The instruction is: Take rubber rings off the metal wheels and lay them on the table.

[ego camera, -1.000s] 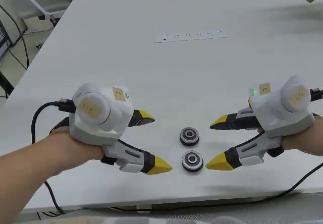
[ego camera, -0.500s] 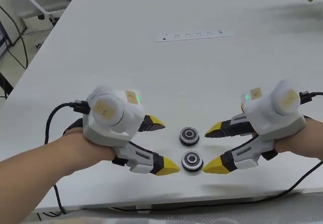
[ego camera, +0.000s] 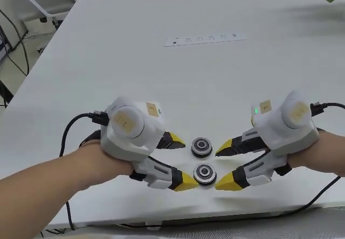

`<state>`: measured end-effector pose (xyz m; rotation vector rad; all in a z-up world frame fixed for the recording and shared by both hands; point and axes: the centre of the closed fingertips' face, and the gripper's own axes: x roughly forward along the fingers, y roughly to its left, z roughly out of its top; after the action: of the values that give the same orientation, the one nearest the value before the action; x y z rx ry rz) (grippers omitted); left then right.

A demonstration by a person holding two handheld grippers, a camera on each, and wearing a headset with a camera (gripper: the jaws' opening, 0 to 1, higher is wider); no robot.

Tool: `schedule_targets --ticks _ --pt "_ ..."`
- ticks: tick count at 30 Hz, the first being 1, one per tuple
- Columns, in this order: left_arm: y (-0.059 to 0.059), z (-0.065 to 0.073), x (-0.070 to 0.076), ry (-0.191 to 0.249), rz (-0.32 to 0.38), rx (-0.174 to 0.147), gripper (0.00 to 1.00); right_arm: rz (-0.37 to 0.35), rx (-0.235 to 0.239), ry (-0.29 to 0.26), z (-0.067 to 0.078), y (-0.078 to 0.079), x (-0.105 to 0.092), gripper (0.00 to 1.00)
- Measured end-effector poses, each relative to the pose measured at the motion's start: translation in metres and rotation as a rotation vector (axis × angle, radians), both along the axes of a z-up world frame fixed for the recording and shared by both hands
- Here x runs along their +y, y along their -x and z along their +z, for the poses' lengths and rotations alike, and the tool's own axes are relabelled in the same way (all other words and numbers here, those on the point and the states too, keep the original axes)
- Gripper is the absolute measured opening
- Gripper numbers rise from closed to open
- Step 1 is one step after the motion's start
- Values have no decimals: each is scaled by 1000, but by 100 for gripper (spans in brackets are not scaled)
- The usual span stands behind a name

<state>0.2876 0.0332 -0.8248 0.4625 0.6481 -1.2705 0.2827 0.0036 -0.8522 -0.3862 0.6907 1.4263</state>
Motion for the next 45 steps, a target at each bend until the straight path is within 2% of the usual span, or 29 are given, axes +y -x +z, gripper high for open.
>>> schedule_targets --ticks 13,22,28,35,37,38,39,45 --pt "-2 -6 -8 24 7 29 41 3 9 -12 -3 0 3 32" --pt "1 -12 -14 19 -12 36 35 12 10 -9 -5 2 4 29" --pt "3 -15 -19 9 -34 19 30 8 17 -10 -5 2 3 29" --pt "6 -19 -22 7 -46 23 27 15 18 -4 -7 4 3 29" --pt "6 -20 -23 -1 -58 14 24 14 18 -5 -7 4 3 30" --pt "6 -20 -23 -7 -68 -7 23 14 19 -6 -7 4 2 30" --pt "6 -20 -23 -10 -72 -12 22 14 19 -5 -7 4 2 29" --pt "6 -22 -25 -18 -79 -21 19 16 17 -6 -7 4 3 29"
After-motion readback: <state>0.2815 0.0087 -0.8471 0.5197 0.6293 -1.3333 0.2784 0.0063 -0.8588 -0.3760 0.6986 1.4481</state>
